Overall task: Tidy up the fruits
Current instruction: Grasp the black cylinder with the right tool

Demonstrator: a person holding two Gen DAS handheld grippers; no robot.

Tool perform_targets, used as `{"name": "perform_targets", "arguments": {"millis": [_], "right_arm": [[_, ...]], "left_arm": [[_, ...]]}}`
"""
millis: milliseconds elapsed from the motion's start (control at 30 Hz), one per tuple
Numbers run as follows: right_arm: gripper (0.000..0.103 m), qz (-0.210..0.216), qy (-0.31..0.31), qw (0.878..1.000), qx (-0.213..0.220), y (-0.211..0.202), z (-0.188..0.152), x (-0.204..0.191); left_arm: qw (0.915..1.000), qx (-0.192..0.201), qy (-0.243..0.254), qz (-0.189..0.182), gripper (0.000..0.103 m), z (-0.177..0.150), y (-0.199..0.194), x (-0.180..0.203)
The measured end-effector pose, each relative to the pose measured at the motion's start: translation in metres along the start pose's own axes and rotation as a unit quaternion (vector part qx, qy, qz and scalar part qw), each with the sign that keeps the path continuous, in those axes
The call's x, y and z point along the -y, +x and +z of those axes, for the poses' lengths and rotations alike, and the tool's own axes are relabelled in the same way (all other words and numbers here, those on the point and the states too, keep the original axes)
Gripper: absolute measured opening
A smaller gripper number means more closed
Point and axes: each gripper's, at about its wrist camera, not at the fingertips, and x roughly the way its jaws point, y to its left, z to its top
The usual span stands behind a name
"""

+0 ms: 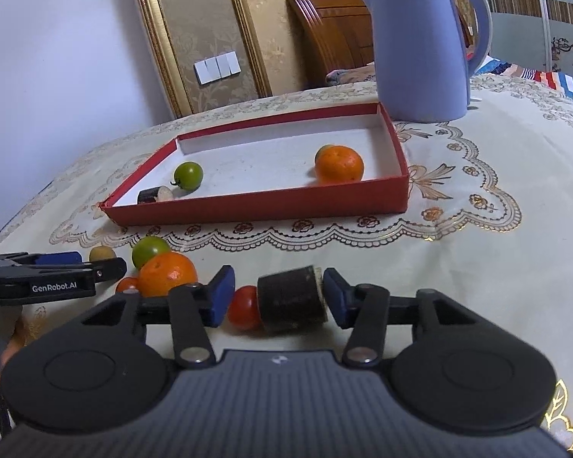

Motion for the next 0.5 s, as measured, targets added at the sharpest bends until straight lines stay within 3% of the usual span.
{"name": "perform_targets", "arguments": {"millis": [233, 500], "right_arm": [[0.042, -0.042, -0.051, 0.998, 0.019, -0.009, -0.001, -0.005], [0.047, -0.031, -0.029, 0.999, 0.01, -0.016, -0.003, 0.015]], "left_arm": [[1.0, 0.0, 0.0, 0.001, 0.079, 0.0, 0.0, 0.0], [1.0, 0.0, -0.001, 0.001, 0.079, 0.0, 0.0, 0.0]]}}
